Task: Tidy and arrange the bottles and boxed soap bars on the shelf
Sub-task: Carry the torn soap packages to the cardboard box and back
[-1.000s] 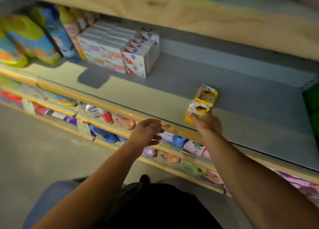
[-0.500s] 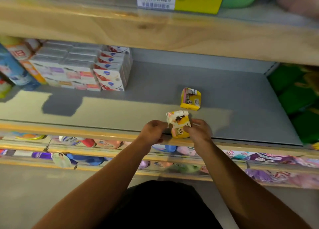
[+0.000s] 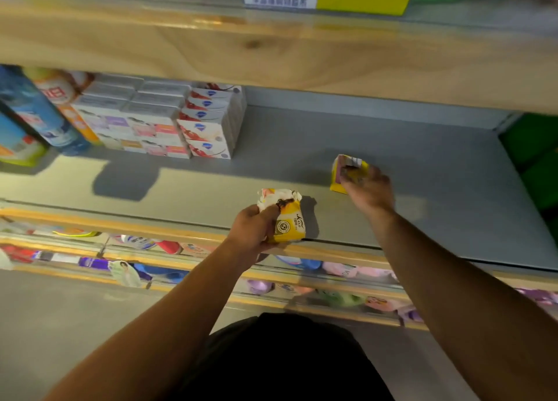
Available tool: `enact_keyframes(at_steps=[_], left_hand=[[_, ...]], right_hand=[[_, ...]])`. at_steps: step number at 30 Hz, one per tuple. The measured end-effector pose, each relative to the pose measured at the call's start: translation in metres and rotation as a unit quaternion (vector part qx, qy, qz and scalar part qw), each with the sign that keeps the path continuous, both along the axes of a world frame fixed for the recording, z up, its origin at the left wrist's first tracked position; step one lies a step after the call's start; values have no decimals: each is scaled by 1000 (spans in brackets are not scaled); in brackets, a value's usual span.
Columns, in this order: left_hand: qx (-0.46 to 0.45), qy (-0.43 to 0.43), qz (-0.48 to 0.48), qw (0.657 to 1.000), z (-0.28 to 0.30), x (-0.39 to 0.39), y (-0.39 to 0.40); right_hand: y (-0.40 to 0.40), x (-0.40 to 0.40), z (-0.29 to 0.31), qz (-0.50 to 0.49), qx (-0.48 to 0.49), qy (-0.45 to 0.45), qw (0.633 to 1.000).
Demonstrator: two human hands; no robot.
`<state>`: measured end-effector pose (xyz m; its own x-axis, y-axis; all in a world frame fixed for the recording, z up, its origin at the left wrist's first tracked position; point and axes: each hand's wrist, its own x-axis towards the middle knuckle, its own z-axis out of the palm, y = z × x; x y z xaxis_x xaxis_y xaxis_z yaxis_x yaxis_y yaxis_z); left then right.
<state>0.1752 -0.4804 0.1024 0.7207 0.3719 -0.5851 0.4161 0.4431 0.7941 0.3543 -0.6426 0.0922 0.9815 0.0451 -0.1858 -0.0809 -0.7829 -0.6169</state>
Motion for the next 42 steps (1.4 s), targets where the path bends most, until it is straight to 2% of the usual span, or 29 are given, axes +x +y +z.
enact_keyframes(at_steps=[3, 5, 7, 10, 12, 15, 18, 20, 22, 26, 30, 33, 37, 42], left_hand=[[28, 9, 6, 1000, 2, -10, 13], [39, 11, 17, 999, 0, -17, 23], [39, 15, 37, 998, -4, -23, 31], [26, 25, 54, 998, -10, -29, 39], [14, 29, 54, 998, -12, -31, 41], [6, 34, 37, 999, -12, -36, 41], [11, 40, 9, 999, -12, -41, 38], [17, 41, -16, 999, -10, -45, 31], [22, 39, -48, 998, -8, -50, 19], [35, 51, -121, 991, -11, -60, -22], [41, 71, -181, 980, -25, -74, -85], [62, 83, -226, 969, -41, -94, -141], [83, 98, -299, 946, -65, -130, -230], [59, 114, -361, 924, -91, -184, -349]], right_hand=[[18, 23, -11, -55, -36, 67, 996], [29, 31, -17, -50, -82, 82, 992], [39, 29, -18, -58, -81, 78, 992], [46, 16, -14, 27, -3, 65, 998], [48, 5, -9, 85, -1, 69, 994], [47, -16, -2, 66, 58, 116, 989], [30, -46, 3, 16, 210, 201, 957], [8, -73, 8, -11, 260, 234, 937], [-19, -101, 8, -28, 276, 230, 933], [-80, -161, 3, -62, 252, 190, 947], [-154, -221, -21, -118, 263, 199, 937], [-220, -274, -45, -180, 230, 217, 932], [-312, -356, -67, -301, 206, 213, 906], [-419, -451, -82, -420, 252, 167, 856]])
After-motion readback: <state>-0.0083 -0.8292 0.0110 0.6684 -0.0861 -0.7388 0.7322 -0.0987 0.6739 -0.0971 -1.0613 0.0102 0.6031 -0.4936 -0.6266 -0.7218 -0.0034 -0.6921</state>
